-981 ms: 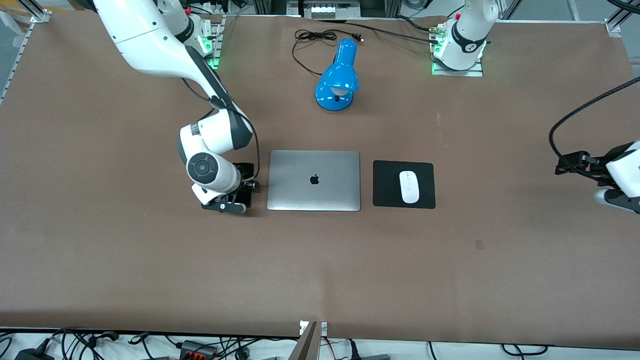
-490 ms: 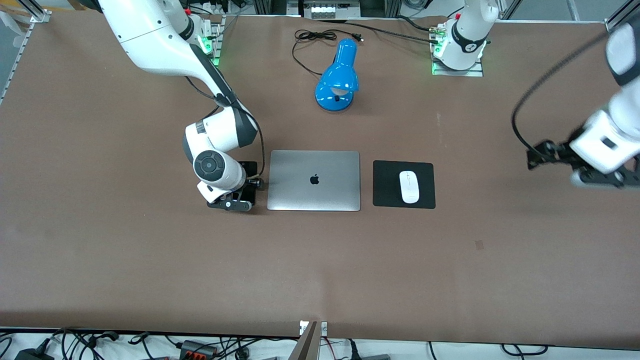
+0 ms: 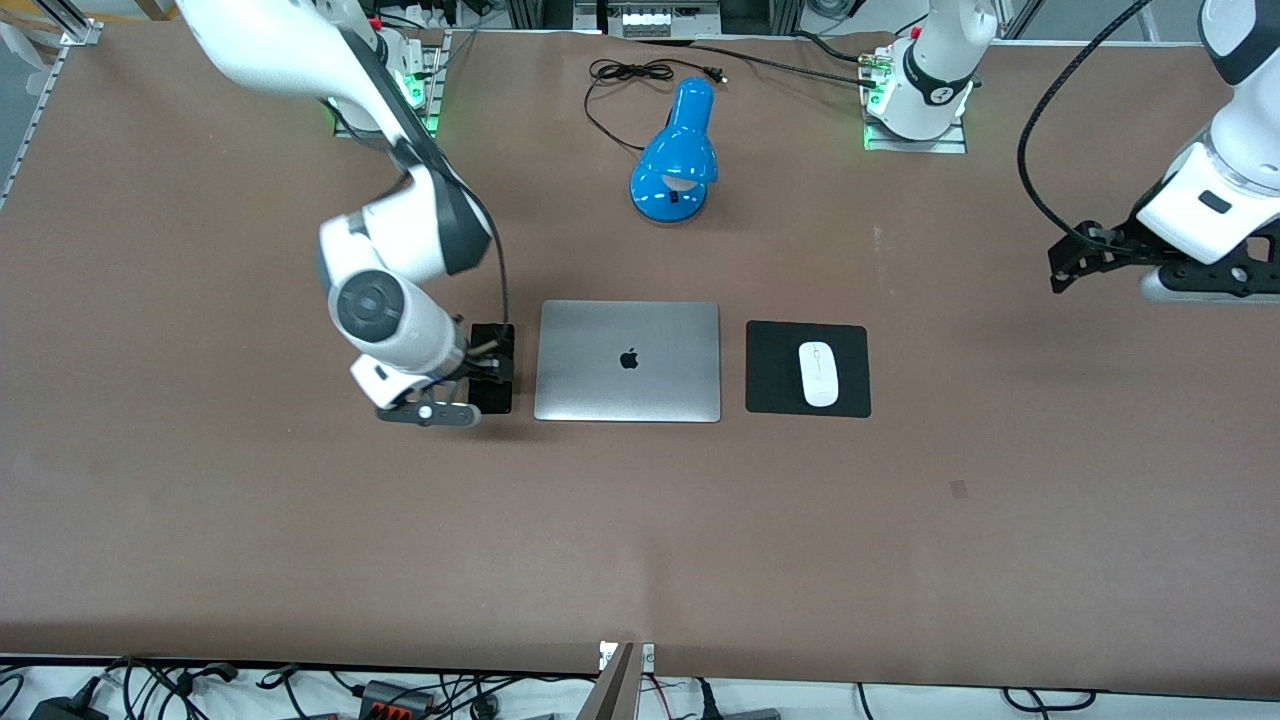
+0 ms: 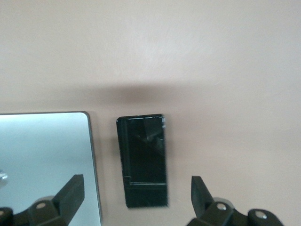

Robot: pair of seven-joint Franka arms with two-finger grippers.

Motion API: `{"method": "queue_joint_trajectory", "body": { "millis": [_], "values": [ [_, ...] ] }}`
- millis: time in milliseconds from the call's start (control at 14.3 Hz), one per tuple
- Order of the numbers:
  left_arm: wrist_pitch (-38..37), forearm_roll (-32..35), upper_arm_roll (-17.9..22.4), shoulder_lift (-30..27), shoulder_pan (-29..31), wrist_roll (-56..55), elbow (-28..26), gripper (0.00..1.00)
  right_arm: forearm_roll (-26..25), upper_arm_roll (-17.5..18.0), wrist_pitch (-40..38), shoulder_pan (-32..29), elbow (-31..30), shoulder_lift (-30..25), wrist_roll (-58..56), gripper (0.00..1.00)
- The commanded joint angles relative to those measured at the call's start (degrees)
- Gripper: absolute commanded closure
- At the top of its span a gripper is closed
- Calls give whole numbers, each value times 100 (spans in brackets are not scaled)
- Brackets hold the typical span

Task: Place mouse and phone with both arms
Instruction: 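Release the phone and withdraw the right gripper toward its base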

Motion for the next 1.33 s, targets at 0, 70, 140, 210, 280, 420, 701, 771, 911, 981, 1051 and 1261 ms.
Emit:
{"method": "queue_joint_trajectory", "body": {
  "millis": [0, 70, 140, 210, 280, 420, 701, 771, 911, 981, 1051, 1261],
  "values": [
    [-133, -50, -15, -129, -77, -89, -62, 0, -166, 7, -1026, -328, 1015, -32, -575, 0],
    [-141, -50, -41, -120, -77, -89, -45, 0, -175, 7, -1308, -460, 1280, -32, -716, 0],
    [-133, -50, -41, -112, -68, -81, -36, 0, -175, -10, -1607, -592, 1579, -40, -779, 0],
    [-141, -50, -41, -112, -68, -46, -27, 0, -166, -10, -1871, -733, 1860, -58, -788, 0],
    [-150, -50, -41, -112, -68, -54, -36, 0, -166, -10, -2065, -899, 2046, -67, -823, 0],
    [-150, -50, -41, -112, -68, -37, -9, 0, -157, -19, -2365, -1251, 2267, -206, -1382, 0],
    [-150, -50, -41, -76, -59, -19, 17, 0, -43, 34, -2296, -2165, 1892, -750, -1957, 0],
    [-150, -50, -41, -76, -51, -10, 17, 0, -17, 34, -2269, -2245, 1768, -918, -2009, 0],
    [-159, -50, -41, -76, -59, -19, 17, 0, -34, -1, -2269, -2272, 1749, -1068, -2421, 0],
    [-150, -50, -41, -76, -59, -19, 17, 0, -52, -19, -2269, -2272, 1749, -1121, -2527, 0],
    [-150, -50, -41, -76, -59, -19, 17, 0, -95, -97, -2278, -2272, 1749, -1148, -2563, 0],
    [-150, -50, -41, -76, -42, -10, 17, 0, -113, -186, -2313, -2281, 1670, -1235, -2765, 0]
  ]
}}
